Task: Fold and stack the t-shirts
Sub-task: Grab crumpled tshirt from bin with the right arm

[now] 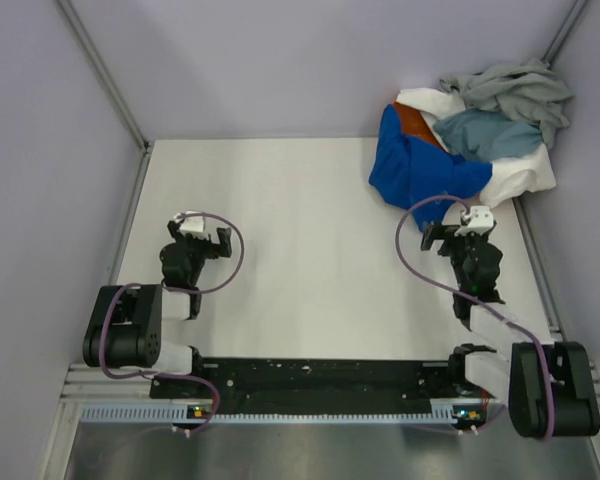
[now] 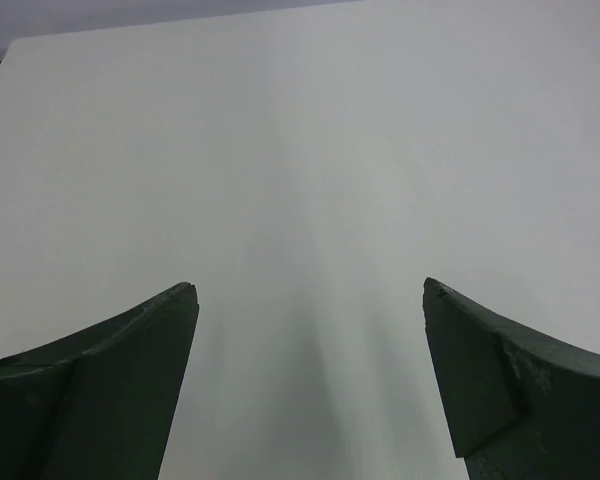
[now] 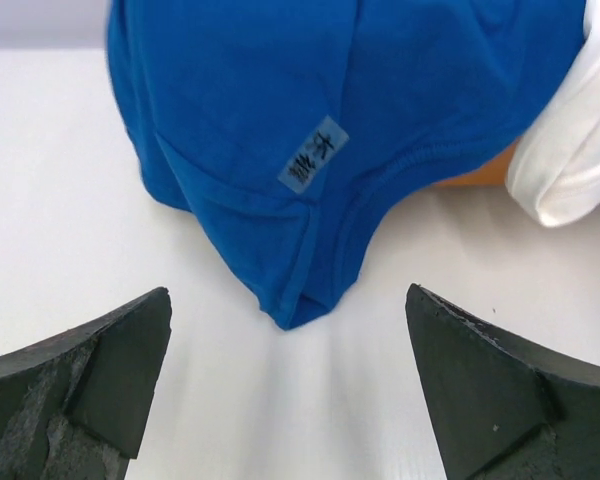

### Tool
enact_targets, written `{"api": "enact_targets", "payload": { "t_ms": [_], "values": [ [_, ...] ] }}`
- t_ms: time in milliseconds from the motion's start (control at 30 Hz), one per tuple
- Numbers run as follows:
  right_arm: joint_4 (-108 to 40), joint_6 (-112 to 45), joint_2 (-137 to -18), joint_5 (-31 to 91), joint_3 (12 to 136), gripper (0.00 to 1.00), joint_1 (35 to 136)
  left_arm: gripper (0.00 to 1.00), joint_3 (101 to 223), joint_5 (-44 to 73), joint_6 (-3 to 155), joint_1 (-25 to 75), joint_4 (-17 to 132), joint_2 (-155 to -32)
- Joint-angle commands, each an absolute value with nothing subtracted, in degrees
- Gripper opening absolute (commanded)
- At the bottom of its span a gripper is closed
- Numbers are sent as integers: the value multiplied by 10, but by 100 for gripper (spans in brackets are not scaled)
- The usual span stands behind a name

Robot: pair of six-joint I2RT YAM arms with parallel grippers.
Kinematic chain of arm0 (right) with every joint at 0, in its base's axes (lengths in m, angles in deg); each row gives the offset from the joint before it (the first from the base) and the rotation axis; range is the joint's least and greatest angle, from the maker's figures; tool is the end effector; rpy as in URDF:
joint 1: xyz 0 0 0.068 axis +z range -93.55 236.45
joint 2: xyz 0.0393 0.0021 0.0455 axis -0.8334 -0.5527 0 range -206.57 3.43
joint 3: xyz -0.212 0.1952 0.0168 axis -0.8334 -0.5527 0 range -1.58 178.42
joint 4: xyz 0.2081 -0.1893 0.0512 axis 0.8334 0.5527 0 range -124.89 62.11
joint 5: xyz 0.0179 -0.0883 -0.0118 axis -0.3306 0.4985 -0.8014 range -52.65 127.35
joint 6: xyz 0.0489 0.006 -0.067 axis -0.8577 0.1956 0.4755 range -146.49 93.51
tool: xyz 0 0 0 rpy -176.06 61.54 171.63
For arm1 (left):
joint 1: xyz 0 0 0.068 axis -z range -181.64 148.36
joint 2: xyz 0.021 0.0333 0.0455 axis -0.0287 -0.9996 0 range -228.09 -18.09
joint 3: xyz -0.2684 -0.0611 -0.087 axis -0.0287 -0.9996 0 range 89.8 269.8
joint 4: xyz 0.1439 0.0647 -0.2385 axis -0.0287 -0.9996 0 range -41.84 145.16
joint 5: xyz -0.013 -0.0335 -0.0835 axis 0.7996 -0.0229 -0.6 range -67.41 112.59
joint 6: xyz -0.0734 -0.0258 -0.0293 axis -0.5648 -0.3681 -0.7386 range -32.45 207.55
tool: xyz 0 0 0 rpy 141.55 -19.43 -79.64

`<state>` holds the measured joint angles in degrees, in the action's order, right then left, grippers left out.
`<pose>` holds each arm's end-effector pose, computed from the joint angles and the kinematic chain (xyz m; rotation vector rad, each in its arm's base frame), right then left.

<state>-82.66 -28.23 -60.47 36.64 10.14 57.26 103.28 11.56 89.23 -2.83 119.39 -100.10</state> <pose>0.2563 0.0046 0.1767 0.0039 1.6478 0.0441 0.2812 -0.0080 0.1500 0.1538 1.6387 -0.1202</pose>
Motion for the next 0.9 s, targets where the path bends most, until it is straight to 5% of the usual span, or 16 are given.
{"api": "enact_targets", "payload": {
  "t_ms": [0, 67, 267, 500, 867],
  "values": [
    [-722, -311, -503, 310, 146, 99, 568, 97, 1046, 123, 899, -24, 1213, -1000],
    [-675, -335, -459, 301, 169, 99, 568, 96, 1049, 122, 897, -24, 1206, -995],
    [-420, -369, -441, 366, 375, 99, 568, 95, 1295, 81, 933, -23, 778, -932],
    [-204, -364, -612, 419, 659, 94, 519, 93, 1426, 3, 977, -19, 568, -946],
    [-181, -413, -878, 355, 958, 72, 392, 91, 1489, -37, 985, -19, 422, -913]
  ]
}}
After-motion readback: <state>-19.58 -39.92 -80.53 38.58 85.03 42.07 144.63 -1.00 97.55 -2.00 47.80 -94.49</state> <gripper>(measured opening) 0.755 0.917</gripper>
